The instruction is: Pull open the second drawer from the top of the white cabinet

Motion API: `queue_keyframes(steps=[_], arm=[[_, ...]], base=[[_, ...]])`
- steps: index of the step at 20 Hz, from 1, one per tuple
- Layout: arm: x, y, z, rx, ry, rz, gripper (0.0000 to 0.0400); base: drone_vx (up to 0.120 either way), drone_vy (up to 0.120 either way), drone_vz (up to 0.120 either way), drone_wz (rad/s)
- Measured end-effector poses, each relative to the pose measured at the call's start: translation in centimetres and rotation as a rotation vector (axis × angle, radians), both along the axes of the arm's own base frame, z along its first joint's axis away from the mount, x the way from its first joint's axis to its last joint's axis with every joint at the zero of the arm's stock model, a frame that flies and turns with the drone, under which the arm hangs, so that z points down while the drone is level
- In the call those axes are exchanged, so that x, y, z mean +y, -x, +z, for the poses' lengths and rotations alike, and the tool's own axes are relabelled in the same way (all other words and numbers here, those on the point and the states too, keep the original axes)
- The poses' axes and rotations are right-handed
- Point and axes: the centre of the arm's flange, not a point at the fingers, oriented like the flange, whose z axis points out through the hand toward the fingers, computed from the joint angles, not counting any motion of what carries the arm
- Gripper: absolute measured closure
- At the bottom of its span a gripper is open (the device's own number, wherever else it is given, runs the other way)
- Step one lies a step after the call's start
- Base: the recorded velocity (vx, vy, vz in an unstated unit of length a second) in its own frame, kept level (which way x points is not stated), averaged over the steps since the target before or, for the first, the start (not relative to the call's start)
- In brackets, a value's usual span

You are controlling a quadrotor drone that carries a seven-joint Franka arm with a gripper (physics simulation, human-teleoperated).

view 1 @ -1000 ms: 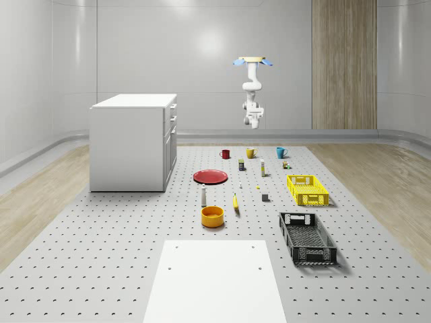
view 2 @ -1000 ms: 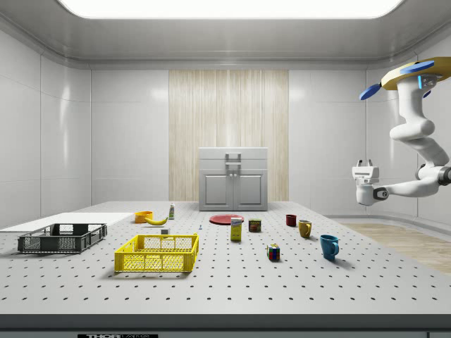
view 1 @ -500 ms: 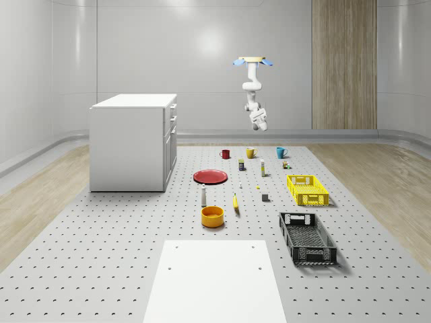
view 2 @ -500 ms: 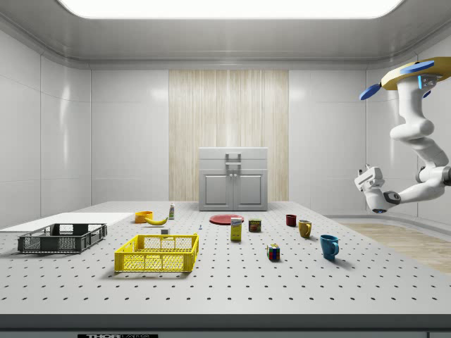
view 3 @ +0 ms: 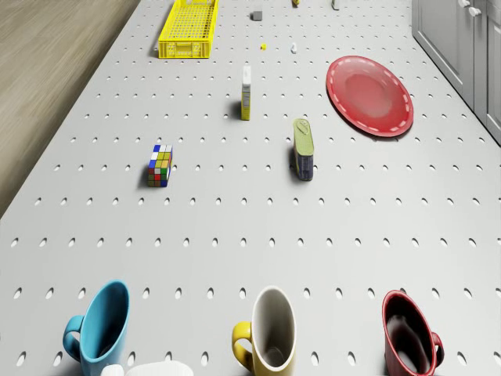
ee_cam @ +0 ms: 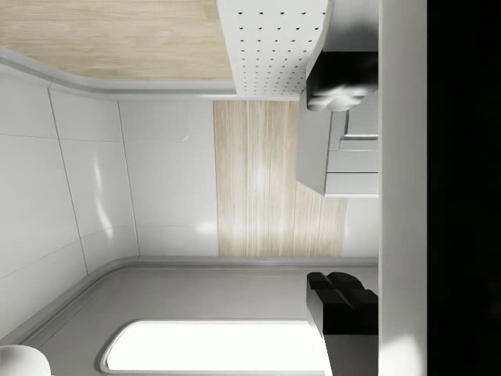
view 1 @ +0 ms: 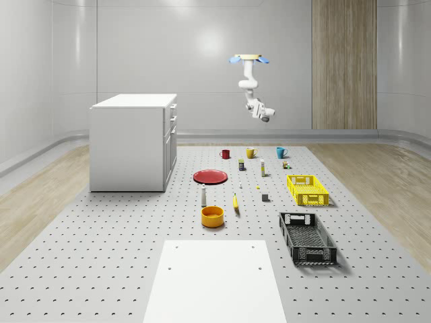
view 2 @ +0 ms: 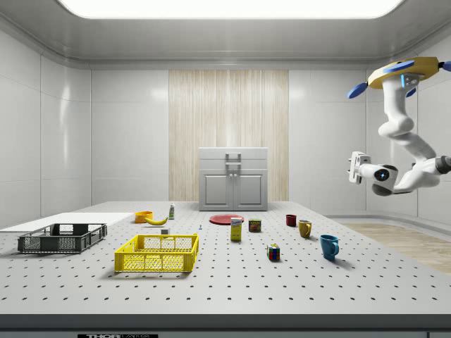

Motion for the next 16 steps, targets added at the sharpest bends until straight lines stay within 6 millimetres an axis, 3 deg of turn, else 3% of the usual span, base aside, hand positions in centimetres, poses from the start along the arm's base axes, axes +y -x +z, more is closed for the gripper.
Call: queue_keyframes(steps=[16], arm=[[-0.1, 0.0, -1.4, 0.001, -0.149, 0.002, 0.01]], base=[[0.12, -0.12, 0.0, 0.0]])
